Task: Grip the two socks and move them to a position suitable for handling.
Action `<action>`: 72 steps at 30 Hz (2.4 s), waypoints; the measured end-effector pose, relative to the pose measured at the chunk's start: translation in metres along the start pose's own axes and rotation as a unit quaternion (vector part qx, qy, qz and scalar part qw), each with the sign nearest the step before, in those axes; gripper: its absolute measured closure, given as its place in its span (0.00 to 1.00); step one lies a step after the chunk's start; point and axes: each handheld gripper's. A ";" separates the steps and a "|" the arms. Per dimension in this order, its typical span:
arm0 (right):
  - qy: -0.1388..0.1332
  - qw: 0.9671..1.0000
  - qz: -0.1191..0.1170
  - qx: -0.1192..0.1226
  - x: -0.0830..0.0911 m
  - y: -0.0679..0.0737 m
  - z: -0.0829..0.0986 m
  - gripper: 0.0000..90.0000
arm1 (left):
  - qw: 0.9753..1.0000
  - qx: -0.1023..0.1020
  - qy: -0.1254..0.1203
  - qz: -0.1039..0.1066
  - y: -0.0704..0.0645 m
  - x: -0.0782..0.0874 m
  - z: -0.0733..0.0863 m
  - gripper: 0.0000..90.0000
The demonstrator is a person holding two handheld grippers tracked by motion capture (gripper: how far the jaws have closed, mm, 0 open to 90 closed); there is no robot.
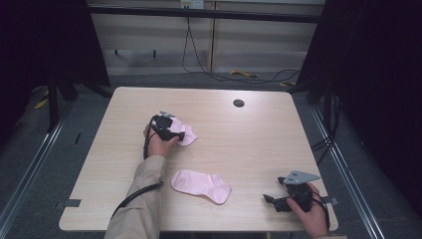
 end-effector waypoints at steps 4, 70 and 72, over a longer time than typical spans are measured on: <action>0.000 1.000 0.000 0.000 0.000 0.000 0.000 0.14 | 1.000 -0.005 0.003 -0.009 -0.006 0.001 -0.001 0.34; 0.000 1.000 0.000 0.000 0.000 0.000 0.000 0.14 | 0.992 -0.053 0.045 0.101 -0.108 -0.017 -0.007 0.86; 0.001 1.000 0.000 0.000 0.000 0.000 0.000 0.14 | 0.992 -0.050 0.048 0.103 -0.108 -0.016 -0.007 0.98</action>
Point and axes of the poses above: each handheld gripper's, and its own axes: x roughly backward along the jaws, z roughly out of its underside, y roughly to its left, and after that the axes turned 10 degrees about z, right-handed
